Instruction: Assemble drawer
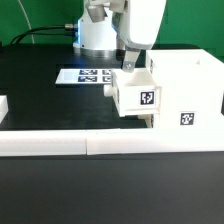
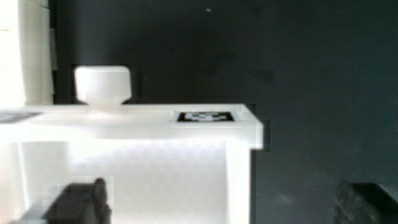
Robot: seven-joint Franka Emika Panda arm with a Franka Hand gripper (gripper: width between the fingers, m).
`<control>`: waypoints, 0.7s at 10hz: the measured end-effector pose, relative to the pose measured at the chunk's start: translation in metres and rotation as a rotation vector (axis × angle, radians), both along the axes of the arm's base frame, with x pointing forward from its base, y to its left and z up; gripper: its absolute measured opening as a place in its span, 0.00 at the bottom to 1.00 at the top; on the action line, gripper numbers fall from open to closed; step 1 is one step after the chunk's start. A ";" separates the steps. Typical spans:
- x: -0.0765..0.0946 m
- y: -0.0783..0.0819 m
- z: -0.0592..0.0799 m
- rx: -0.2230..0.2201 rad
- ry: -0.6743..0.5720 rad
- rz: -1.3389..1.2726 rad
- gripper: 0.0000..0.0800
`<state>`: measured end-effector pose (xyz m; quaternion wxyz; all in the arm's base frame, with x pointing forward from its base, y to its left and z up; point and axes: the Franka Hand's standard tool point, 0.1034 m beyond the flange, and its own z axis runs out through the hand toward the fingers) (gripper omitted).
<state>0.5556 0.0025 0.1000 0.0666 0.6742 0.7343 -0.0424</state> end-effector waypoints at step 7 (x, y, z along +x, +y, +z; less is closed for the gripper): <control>-0.006 -0.048 -0.010 -0.006 0.036 0.061 0.81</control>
Offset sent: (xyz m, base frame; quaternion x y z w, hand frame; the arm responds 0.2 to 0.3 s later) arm -0.0121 -0.0372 -0.0162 0.0089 0.0079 -0.0305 0.9995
